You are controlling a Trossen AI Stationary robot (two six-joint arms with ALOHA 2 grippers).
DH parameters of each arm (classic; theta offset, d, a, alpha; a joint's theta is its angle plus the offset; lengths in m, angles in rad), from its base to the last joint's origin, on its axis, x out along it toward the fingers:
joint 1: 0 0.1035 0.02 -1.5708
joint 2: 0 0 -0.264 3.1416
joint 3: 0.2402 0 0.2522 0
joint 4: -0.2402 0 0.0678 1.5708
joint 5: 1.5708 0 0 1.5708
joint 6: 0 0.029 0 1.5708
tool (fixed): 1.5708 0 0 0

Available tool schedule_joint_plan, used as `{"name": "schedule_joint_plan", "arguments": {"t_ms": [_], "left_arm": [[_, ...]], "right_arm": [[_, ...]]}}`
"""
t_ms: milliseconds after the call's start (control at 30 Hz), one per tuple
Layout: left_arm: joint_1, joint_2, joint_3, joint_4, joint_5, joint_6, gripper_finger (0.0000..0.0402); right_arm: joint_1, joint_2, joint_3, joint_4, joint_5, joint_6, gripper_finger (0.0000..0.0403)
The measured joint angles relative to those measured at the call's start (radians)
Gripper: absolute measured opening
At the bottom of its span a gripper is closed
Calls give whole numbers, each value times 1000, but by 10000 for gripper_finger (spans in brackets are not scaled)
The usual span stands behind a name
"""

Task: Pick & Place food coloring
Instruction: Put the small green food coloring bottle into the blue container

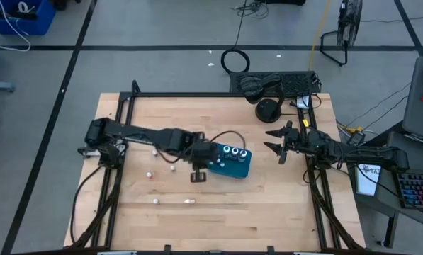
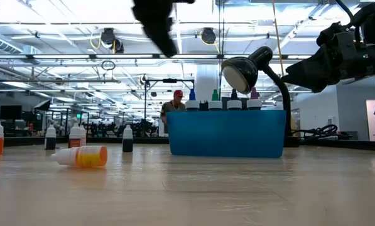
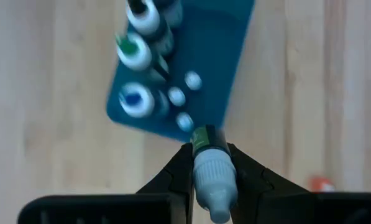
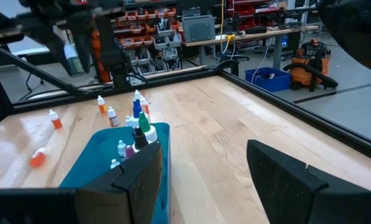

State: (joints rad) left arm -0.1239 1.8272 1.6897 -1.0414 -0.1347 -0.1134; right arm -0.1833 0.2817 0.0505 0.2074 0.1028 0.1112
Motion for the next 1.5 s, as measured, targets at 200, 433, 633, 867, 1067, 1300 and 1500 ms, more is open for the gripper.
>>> {"name": "schedule_joint_plan", "arguments": {"t_ms": [200,433,633,867,1067,1300,1500], "left_arm": [[40,157,177,-4,3,172,63],[49,362,378,-2,48,309,63],[51,485,460,6,55,348,63],[60,536,460,33,65,314,63],[57,557,456,71,124,302,63],[60,583,454,65,136,294,63],[69,602,454,63,132,276,63]], "right_arm": [[0,0,0,-2,0,0,224],[0,0,0,-1,0,0,224],[0,0,0,-1,0,0,224],[0,0,0,-1,0,0,224],[0,0,0,0,0,0,224],[0,0,0,-1,0,0,224],[0,0,0,0,0,0,224]]}}
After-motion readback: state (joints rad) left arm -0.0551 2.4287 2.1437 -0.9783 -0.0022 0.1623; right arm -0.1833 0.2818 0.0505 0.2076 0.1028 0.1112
